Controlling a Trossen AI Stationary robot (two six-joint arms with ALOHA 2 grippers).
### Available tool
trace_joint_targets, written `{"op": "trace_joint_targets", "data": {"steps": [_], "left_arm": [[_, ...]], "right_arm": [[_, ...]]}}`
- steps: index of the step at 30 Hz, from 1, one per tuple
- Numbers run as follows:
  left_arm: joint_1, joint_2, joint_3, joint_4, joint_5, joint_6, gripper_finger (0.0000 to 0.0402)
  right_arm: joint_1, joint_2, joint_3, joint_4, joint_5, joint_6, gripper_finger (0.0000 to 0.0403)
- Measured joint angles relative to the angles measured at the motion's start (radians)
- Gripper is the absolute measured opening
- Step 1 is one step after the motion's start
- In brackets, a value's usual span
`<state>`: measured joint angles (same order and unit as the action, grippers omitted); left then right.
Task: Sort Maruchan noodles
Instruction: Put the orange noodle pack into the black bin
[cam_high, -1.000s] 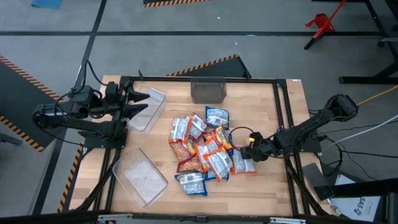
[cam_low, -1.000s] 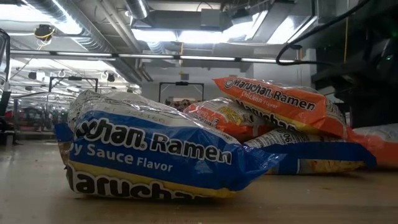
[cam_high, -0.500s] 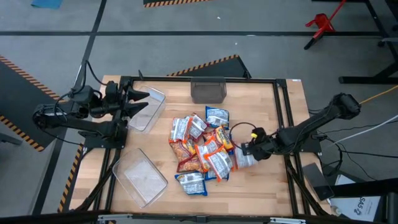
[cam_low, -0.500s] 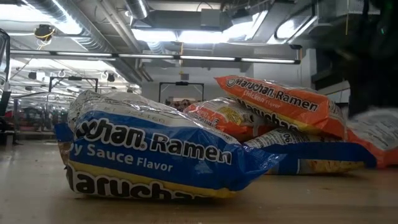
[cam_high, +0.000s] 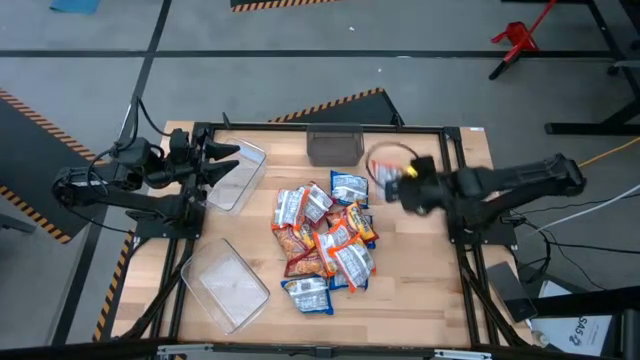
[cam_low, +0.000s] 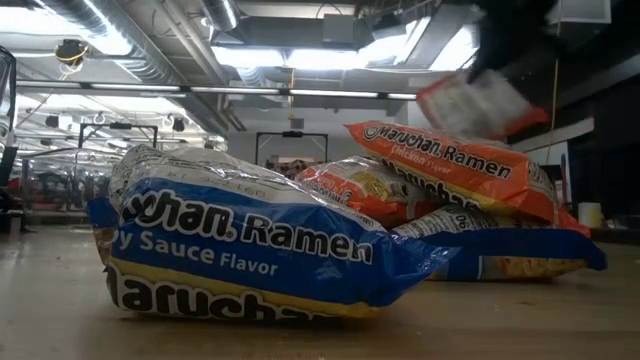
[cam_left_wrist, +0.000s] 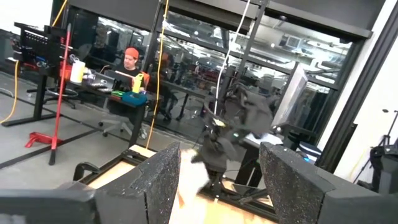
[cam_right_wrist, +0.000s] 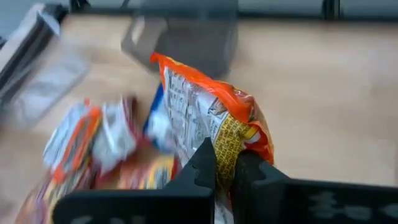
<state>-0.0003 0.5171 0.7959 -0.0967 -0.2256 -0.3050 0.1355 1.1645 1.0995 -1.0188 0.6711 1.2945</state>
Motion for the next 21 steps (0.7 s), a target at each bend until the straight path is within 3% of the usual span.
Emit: {"op": "trace_joint_targets", "data": {"steps": [10, 13, 18, 21], "left_arm": [[0.0, 0.0, 0.0, -0.015, -0.059, 0.001, 0.0212], [0.0, 0.0, 0.0, -0.032, -0.099, 0.0, 0.0212], [0.0, 0.0, 0.0, -0.052, -0.16, 0.0, 0.0212], [0.0, 0.0, 0.0, -0.052, -0.189, 0.001, 0.0212]], "right_arm": [[-0.406, 0.109, 0.012, 0.541, -0.141, -0.825, 0.0001], [-0.463, 0.18, 0.012, 0.679, -0.168, -1.006, 0.0], [-0.499, 0.307, 0.021, 0.847, -0.164, -1.162, 0.0], [-0.497, 0.399, 0.07, 0.865, -0.09, -1.265, 0.0]]}}
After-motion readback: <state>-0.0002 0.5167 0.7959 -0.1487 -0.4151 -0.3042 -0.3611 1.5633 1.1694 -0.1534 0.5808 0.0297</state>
